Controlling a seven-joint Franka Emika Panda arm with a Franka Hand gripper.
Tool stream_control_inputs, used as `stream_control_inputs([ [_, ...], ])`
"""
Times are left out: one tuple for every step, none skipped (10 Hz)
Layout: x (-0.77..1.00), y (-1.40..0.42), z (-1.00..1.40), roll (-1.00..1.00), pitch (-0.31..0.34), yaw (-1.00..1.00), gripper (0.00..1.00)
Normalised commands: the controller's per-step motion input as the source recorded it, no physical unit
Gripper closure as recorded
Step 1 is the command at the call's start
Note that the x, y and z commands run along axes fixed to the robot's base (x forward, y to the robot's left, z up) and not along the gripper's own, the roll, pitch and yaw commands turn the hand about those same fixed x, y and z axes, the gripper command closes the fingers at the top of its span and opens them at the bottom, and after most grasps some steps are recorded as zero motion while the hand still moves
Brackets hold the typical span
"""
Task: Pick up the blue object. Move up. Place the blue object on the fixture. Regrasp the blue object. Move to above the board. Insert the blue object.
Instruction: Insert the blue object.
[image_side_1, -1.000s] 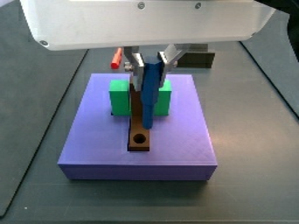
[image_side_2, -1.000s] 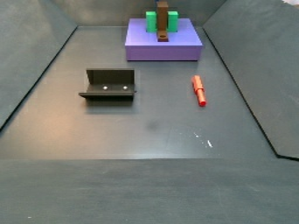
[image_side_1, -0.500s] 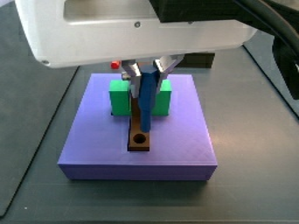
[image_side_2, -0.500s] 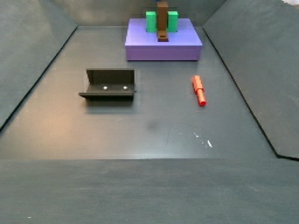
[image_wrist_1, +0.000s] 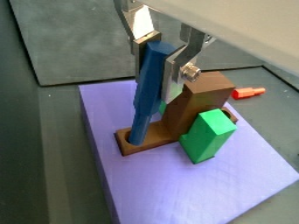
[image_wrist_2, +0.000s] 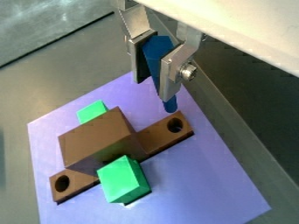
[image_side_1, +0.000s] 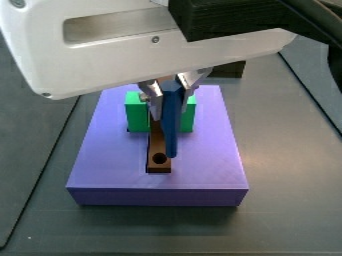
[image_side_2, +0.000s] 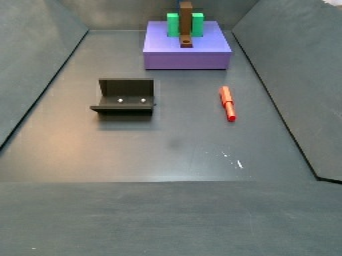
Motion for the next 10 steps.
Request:
stream_control_inputs([
  [0.07, 0.0, -0.05, 0.5, 0.087, -0.03, 1.0],
  [0.0, 0.0, 0.0, 0.44, 0.109, -0.17, 1.0],
  [-0.06, 0.0, 0.0, 0.42, 0.1, -0.24, 1.0],
  [-0.17, 0.01, 0.0, 0.41, 0.1, -0.27, 1.0],
  [-0.19, 0.0, 0.0, 0.4, 0.077, -0.27, 1.0],
  [-0.18, 0.0, 0.0, 0.39, 0.079, -0.26, 1.0],
  [-0.23, 0.0, -0.01, 0.35, 0.059, -0.29, 1.0],
  [-0.07, -0.01, -0.03, 0.26, 0.033, -0.22, 1.0],
  [0.12, -0.01, -0.13, 0.26, 0.043, 0.0, 1.0],
  [0.05, 0.0, -0.11, 0.25, 0.033, 0.0, 1.0],
])
